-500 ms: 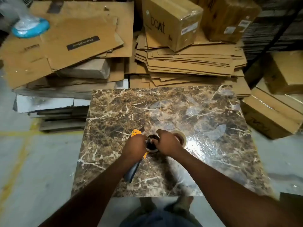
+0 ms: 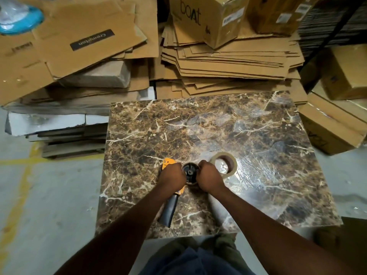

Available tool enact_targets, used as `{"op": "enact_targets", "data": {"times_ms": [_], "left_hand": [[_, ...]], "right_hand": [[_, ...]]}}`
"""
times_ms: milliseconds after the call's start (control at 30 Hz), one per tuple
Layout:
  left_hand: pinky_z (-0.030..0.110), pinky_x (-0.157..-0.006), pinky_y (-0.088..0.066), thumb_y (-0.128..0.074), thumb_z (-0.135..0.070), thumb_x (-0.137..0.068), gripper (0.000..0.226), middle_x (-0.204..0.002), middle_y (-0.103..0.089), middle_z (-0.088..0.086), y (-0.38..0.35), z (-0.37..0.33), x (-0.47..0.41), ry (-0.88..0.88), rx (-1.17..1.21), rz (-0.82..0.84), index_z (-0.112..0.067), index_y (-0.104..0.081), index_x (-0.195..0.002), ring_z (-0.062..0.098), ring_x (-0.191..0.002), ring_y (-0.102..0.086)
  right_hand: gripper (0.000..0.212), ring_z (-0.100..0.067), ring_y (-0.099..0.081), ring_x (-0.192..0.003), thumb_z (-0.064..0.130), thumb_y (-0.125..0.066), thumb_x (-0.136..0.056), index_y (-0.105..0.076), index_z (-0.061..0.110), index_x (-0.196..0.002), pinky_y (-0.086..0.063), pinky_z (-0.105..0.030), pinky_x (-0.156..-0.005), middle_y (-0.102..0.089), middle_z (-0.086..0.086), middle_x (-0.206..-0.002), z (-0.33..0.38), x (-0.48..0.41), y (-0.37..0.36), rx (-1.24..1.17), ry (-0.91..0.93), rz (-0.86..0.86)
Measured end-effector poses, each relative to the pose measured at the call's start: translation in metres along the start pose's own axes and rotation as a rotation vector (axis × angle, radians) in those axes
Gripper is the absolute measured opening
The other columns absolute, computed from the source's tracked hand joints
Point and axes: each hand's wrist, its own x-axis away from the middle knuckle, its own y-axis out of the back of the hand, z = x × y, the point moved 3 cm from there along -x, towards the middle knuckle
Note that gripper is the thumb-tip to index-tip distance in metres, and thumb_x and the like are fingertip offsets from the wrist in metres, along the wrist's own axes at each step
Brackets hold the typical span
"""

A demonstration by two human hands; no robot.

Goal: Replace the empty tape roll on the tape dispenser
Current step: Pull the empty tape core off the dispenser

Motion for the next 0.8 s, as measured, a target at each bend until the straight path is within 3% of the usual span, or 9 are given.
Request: {"op": "enact_targets", "data": {"times_ms": [100,167,267,400,500,633,800], "left_hand": [[0.033,-0.069,-0.048,-0.059,-0.028,-0.095,0.020,-0.107,-0.073,0.013,-0.005,0.014,-0.001,0.029,-0.025,0.108,-0.013,-0.064,-0.106,0.033,-0.097,-0.069],[0.036,-0.075,-0.053,-0.055,-0.026,-0.098,0.024,-0.115,-0.072,0.014,-0.008,0.019,-0.003,0.015,-0.010,0.139,-0.012,-0.064,-0.115,0.034,-0.101,-0.068],[0.038,-0.089,-0.055,-0.052,-0.023,-0.102,0.035,-0.132,-0.068,0.016,-0.011,0.022,-0.005,0.016,0.053,0.149,-0.013,-0.062,-0.134,0.035,-0.113,-0.066],[0.039,-0.099,-0.055,-0.059,-0.029,-0.102,0.050,-0.148,-0.061,0.009,-0.012,0.023,-0.005,0.085,0.179,0.123,-0.022,-0.053,-0.151,0.033,-0.123,-0.064],[0.039,-0.092,-0.059,-0.063,-0.030,-0.099,0.051,-0.144,-0.065,0.007,-0.014,0.023,-0.003,0.120,0.224,0.110,-0.027,-0.056,-0.149,0.030,-0.113,-0.069],[0.030,-0.065,-0.054,-0.064,-0.023,-0.093,0.051,-0.126,-0.075,0.007,-0.014,0.021,-0.001,0.175,0.283,0.085,-0.030,-0.062,-0.143,0.027,-0.088,-0.073],[0.031,-0.069,-0.056,-0.067,-0.022,-0.091,0.050,-0.129,-0.074,0.006,-0.012,0.018,0.001,0.203,0.305,0.064,-0.029,-0.065,-0.140,0.030,-0.095,-0.074]], "right_hand": [[0.020,-0.037,-0.068,-0.083,0.017,-0.053,-0.097,-0.051,0.000,-0.109,-0.038,-0.034,-0.059,-0.070,-0.018,-0.094,0.003,0.003,-0.015,-0.020,-0.045,0.036],[0.020,-0.036,-0.066,-0.079,0.018,-0.054,-0.096,-0.052,0.001,-0.106,-0.037,-0.034,-0.059,-0.068,-0.016,-0.088,0.004,0.004,-0.020,-0.050,-0.078,0.032],[0.017,-0.027,-0.053,-0.065,0.019,-0.058,-0.094,-0.053,0.007,-0.083,-0.034,-0.034,-0.056,-0.052,-0.004,-0.066,0.000,0.004,-0.021,-0.108,-0.115,0.063],[0.036,-0.017,-0.040,-0.048,0.009,-0.063,-0.087,-0.041,0.012,-0.058,-0.027,-0.030,-0.047,-0.047,-0.004,-0.053,-0.009,0.007,-0.024,-0.258,-0.176,0.053],[0.037,-0.013,-0.037,-0.044,0.008,-0.065,-0.085,-0.042,0.014,-0.056,-0.028,-0.029,-0.045,-0.047,0.000,-0.050,-0.012,0.011,-0.026,-0.327,-0.206,0.039],[0.037,-0.016,-0.035,-0.045,0.005,-0.064,-0.082,-0.040,0.012,-0.055,-0.027,-0.034,-0.047,-0.043,-0.002,-0.049,-0.009,0.014,-0.026,-0.314,-0.214,0.013],[0.026,-0.025,-0.048,-0.051,0.001,-0.060,-0.084,-0.049,0.007,-0.061,-0.031,-0.032,-0.046,-0.050,-0.004,-0.054,0.000,0.019,-0.025,-0.221,-0.189,-0.008]]}}
